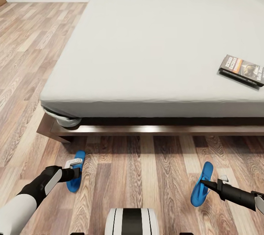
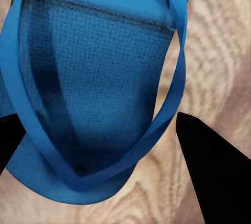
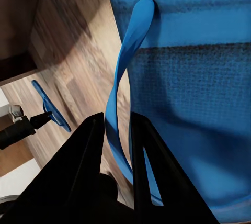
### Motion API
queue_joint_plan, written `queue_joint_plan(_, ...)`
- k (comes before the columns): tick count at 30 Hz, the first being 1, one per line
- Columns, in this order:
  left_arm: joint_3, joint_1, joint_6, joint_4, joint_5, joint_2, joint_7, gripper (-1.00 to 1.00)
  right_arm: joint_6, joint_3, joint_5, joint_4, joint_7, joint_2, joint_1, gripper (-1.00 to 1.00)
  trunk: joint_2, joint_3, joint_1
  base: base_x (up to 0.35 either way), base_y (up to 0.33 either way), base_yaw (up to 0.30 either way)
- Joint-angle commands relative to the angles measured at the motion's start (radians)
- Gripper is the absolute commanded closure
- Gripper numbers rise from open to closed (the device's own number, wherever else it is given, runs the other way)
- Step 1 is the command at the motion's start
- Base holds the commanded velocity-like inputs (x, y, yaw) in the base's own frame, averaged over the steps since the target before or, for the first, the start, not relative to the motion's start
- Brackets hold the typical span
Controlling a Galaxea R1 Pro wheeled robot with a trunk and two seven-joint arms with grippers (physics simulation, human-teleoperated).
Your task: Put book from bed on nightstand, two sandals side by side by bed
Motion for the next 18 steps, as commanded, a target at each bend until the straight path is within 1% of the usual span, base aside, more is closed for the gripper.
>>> queue_joint_plan(1,-0.004,-0.001,0.003,-0.001,-0.001,0.001,-0.003,1.0,0.009,0.005,-0.011,0.0,0.003,-0.001,-0.001,1.0,-0.001,-0.005,0.0,0.0,0.0,0.0)
queue_joint_plan(6,-0.004,-0.001,0.003,-0.001,0.0,0.001,-0.003,1.0,0.009,0.005,-0.011,0.0,0.003,-0.001,-0.001,1.0,-0.002,-0.024,0.002,0.0,0.0,0.0)
queue_joint_plan(18,-0.002,-0.001,0.002,-0.001,0.0,0.003,-0.003,1.0,0.008,0.005,-0.011,0.0,0.003,-0.001,-0.001,1.0,-0.002,-0.024,0.002,0.0,0.0,0.0)
